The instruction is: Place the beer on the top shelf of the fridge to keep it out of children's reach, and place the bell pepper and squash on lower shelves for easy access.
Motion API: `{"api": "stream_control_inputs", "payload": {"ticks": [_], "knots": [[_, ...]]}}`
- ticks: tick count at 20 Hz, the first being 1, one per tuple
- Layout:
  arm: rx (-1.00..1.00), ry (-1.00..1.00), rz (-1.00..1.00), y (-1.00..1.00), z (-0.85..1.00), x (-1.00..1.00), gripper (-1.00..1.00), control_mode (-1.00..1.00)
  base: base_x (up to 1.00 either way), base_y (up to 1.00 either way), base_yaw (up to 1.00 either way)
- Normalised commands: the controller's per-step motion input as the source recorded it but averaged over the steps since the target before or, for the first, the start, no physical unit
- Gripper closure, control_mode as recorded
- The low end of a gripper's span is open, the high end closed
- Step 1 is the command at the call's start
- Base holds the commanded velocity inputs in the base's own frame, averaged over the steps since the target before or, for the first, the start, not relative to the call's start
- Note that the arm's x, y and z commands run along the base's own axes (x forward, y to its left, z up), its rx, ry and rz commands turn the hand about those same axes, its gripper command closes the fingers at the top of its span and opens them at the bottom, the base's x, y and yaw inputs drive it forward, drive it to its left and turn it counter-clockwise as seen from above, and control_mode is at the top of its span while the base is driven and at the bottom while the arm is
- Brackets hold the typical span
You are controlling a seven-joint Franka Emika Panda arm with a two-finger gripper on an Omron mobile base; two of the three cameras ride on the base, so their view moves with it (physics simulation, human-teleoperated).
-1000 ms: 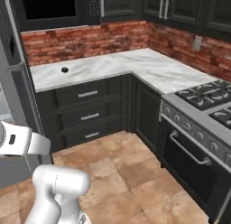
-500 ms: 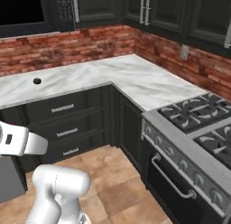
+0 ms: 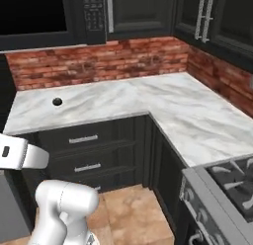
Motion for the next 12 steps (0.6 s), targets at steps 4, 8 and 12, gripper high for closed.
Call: {"api": "stream_control_inputs", "payload": {"ticks": [4, 8, 12], "knots": [[0.00, 0.00, 0.00, 0.00, 0.00, 0.00, -1.00, 1.00, 1.00, 0.00, 0.36], [0.00, 0.00, 0.00, 0.00, 0.00, 0.00, -1.00, 1.00, 1.00, 0.00, 0.38], [0.00, 0.00, 0.00, 0.00, 0.00, 0.00, -1.00, 1.00, 1.00, 0.00, 0.41]]}}
